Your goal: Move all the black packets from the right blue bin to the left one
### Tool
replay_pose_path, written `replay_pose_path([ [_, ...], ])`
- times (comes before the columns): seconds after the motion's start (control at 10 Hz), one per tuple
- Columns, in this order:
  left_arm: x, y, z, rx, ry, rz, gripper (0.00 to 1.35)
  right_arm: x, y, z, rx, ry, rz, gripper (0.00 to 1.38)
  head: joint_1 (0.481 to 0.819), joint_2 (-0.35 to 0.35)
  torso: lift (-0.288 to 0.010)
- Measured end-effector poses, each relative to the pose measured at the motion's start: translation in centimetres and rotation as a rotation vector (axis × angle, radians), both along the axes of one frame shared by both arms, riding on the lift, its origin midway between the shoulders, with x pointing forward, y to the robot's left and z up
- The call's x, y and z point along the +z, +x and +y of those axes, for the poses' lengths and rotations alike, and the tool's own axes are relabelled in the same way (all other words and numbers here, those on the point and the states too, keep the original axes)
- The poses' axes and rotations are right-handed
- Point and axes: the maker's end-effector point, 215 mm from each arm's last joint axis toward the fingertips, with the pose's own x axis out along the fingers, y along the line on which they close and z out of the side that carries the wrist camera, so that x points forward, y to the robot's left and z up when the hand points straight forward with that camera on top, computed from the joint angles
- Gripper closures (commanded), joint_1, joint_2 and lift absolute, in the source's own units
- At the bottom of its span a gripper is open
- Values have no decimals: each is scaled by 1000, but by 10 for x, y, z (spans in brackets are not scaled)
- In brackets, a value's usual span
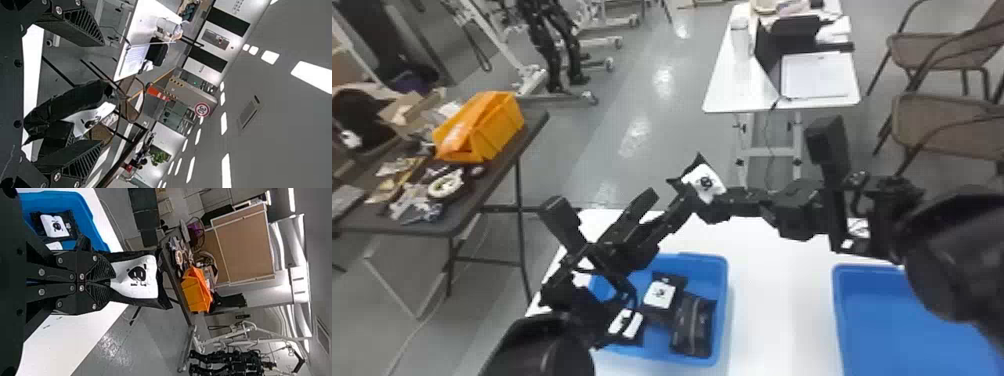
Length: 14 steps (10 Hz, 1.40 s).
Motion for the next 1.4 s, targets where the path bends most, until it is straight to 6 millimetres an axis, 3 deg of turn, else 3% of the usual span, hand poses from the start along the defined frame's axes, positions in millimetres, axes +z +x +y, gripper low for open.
replay_pose_path([
  [0.2, 3, 4, -15, -26, -29, -7, 154, 9, 0, 16, 28, 16, -15, 1286, 695, 317, 0],
  [0.4, 12, 12, -29, -43, -65, -35, 156, 7, -1, 19, 31, 34, 4, 1286, 695, 308, 0],
  [0.5, 17, 15, -35, -52, -82, -52, 269, 8, -2, 21, 33, 41, 9, 1286, 694, 301, 0],
  [0.6, 20, 17, -39, -58, -89, -59, 892, 8, -3, 21, 33, 43, 10, 1286, 690, 295, 0],
  [0.7, 18, 18, -42, -68, -101, -48, 1159, 7, -3, 21, 32, 43, 11, 1286, 691, 291, 0],
  [1.1, 15, 18, -41, -44, -97, -44, 1211, 6, -2, 22, 30, 47, 15, 1286, 693, 291, 0],
  [1.2, 14, 16, -38, -26, -98, -47, 1211, 5, -3, 22, 28, 55, 22, 1220, 695, 295, 0],
  [1.4, 15, 14, -28, 4, -77, -66, 1211, 0, -3, 22, 22, 74, 43, 498, 695, 306, 0],
])
